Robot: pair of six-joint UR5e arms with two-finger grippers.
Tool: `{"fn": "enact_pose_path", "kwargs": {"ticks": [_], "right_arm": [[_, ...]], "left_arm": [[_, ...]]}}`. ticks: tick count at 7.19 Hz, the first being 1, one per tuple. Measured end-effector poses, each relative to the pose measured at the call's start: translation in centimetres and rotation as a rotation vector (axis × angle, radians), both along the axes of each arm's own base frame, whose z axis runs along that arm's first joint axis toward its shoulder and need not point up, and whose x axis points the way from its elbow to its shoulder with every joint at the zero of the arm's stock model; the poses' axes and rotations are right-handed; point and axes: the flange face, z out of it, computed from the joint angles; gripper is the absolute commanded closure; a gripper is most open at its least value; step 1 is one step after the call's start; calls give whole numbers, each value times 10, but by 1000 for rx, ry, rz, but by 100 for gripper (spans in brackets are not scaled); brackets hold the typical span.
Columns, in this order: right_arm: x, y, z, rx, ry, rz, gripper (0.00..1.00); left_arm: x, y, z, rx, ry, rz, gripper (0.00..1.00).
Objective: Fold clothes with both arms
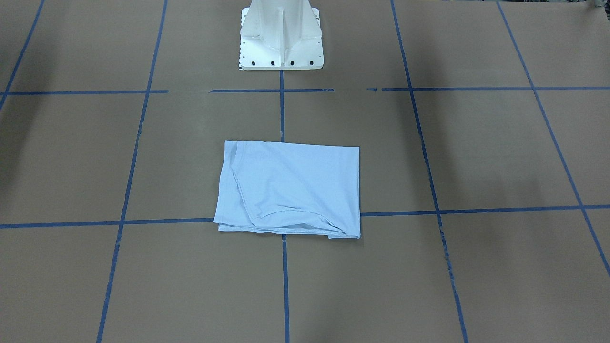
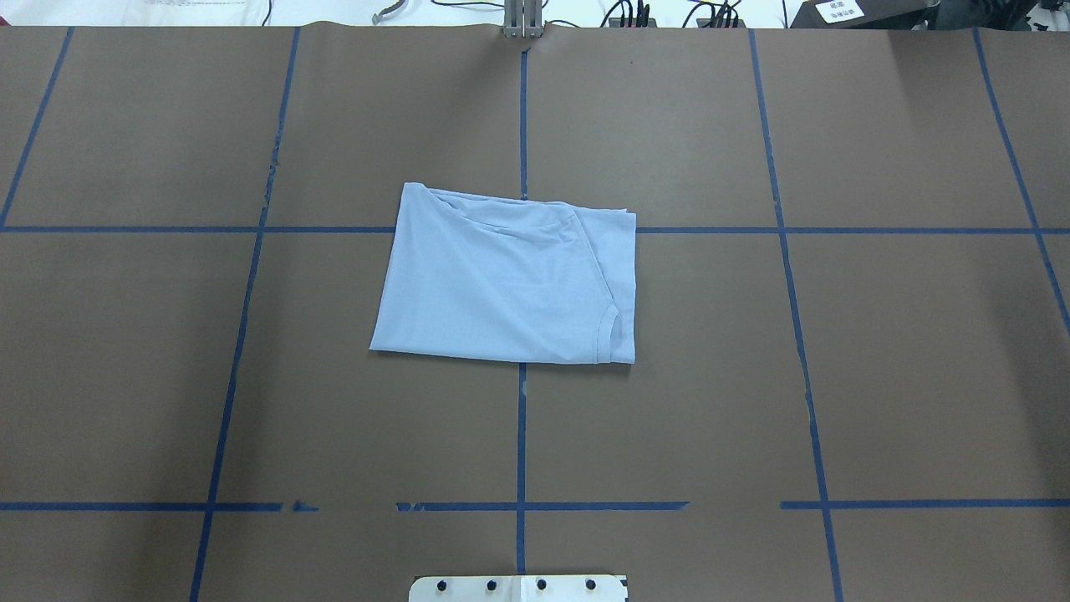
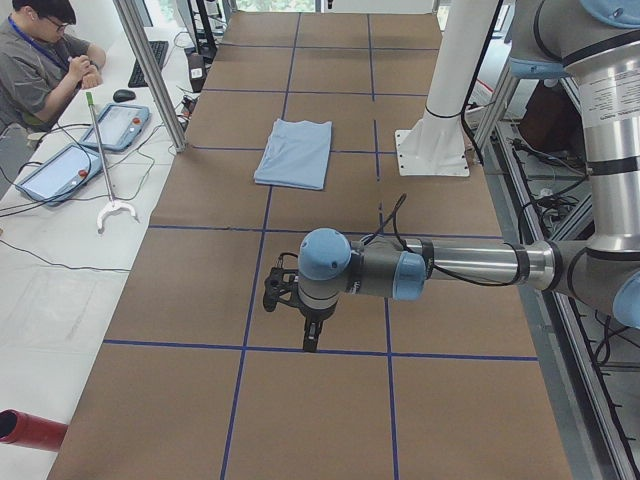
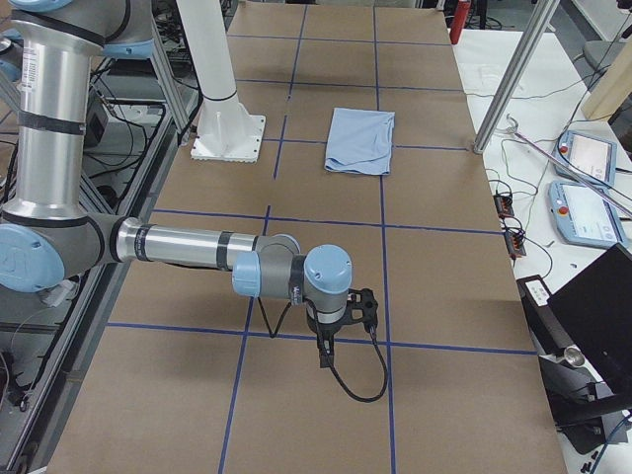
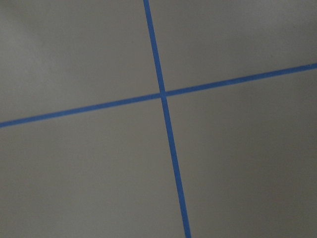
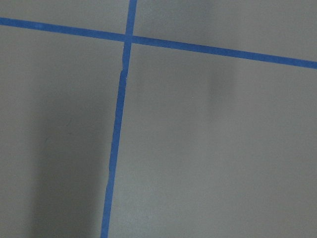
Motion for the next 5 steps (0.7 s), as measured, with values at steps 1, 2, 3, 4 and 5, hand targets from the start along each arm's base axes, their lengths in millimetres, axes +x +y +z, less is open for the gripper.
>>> {"fn": "enact_pose_path", "kwargs": {"ticks": [1, 2, 3, 4, 5], "right_arm": [[-1, -1, 0, 3, 0, -4, 0], [-1, -2, -1, 10, 1, -4, 0], [-1, -3, -3, 23, 0, -1, 0], [-2, -3, -4, 32, -4, 3, 0], [-2, -3, -5, 29, -10, 14, 0]], "left_arm": [[0, -2, -1, 9, 0, 2, 0], [0, -5, -4, 34, -3, 3, 0], [0, -7, -6, 59, -6, 0, 0], [0, -7, -5, 67, -6, -1, 0], [0, -6, -4, 67, -3, -1, 0]]}}
